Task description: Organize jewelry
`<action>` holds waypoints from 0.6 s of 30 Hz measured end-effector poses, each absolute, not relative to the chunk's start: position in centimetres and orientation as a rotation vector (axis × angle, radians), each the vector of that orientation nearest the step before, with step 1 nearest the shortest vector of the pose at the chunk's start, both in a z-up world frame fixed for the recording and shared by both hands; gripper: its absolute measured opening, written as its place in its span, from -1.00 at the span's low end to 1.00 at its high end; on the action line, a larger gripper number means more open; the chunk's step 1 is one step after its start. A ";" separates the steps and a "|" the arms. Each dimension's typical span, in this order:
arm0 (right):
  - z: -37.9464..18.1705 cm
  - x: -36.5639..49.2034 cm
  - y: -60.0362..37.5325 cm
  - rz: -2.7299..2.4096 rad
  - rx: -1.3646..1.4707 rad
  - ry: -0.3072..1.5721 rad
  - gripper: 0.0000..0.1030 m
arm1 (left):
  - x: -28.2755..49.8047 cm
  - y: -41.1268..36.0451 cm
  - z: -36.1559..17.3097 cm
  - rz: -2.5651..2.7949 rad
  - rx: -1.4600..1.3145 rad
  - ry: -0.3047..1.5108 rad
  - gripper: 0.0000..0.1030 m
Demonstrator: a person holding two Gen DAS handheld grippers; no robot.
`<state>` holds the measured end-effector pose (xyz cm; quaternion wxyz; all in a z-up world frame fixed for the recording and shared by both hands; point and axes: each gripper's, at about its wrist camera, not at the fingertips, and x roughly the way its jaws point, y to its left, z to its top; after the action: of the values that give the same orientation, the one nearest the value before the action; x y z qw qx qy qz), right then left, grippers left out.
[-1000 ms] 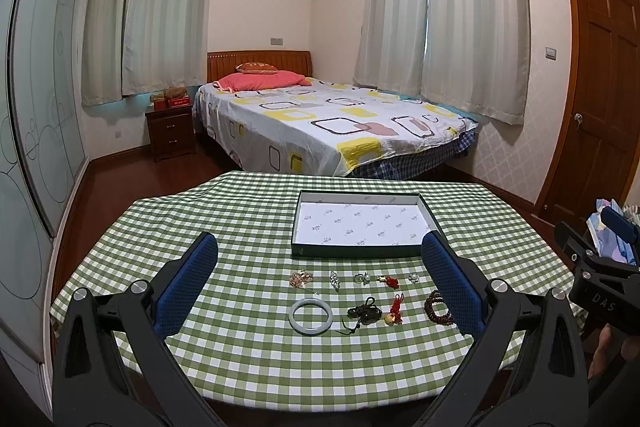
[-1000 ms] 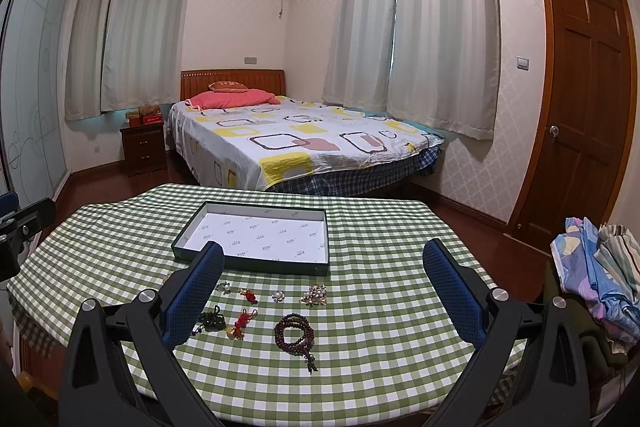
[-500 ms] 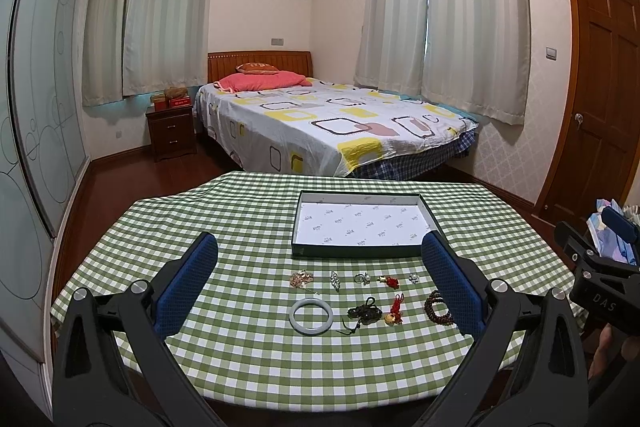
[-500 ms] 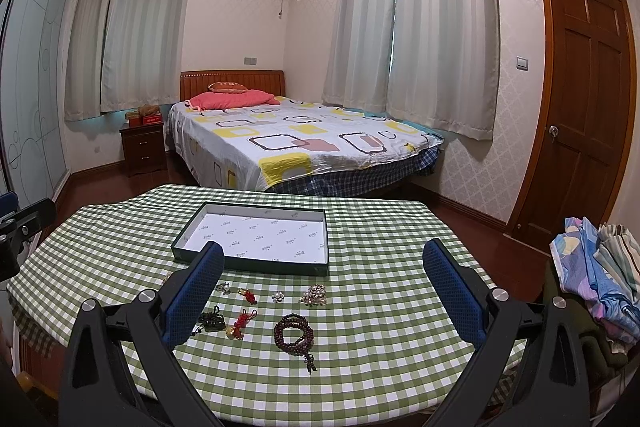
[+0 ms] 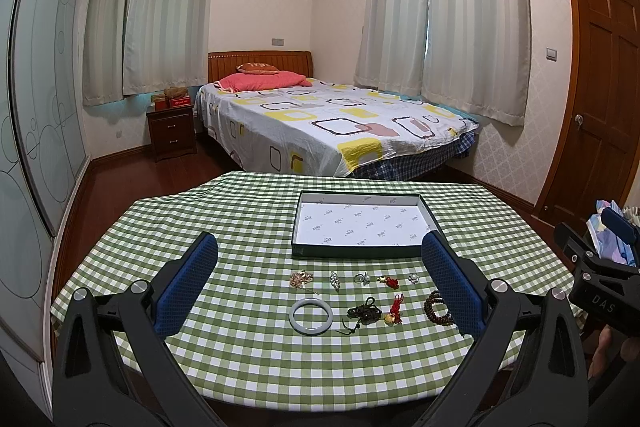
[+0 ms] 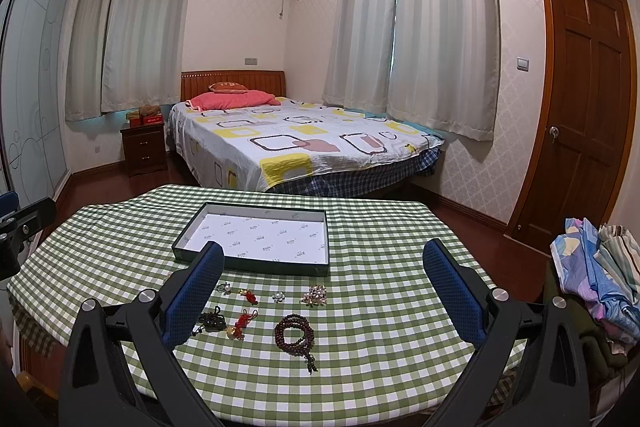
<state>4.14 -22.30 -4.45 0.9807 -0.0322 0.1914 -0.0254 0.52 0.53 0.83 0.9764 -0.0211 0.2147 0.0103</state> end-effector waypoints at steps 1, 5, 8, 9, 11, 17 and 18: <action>-4.5 4.1 -22.3 -0.051 -0.065 0.385 0.88 | 0.5 0.6 0.9 0.021 -0.043 0.432 0.93; -4.5 4.1 -22.3 -0.052 -0.066 0.385 0.88 | 0.5 0.6 0.9 0.020 -0.044 0.433 0.93; -4.4 4.2 -22.3 -0.052 -0.066 0.382 0.88 | 0.5 0.5 1.1 0.021 -0.045 0.429 0.93; -4.4 4.3 -22.3 -0.051 -0.067 0.380 0.88 | 0.4 0.5 1.1 0.021 -0.045 0.428 0.93; -4.2 4.2 -22.3 -0.051 -0.066 0.379 0.88 | 0.3 0.5 1.2 0.022 -0.045 0.426 0.93; -4.0 4.1 -22.3 -0.049 -0.067 0.377 0.88 | 0.3 0.5 1.2 0.021 -0.045 0.426 0.93; -4.0 4.1 -22.3 -0.049 -0.066 0.377 0.88 | 0.3 0.5 1.1 0.021 -0.045 0.426 0.93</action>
<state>4.12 -22.28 -3.99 0.9815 -0.0330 0.1871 -0.0244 0.29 0.53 1.15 0.9770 -0.0226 0.2116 0.0102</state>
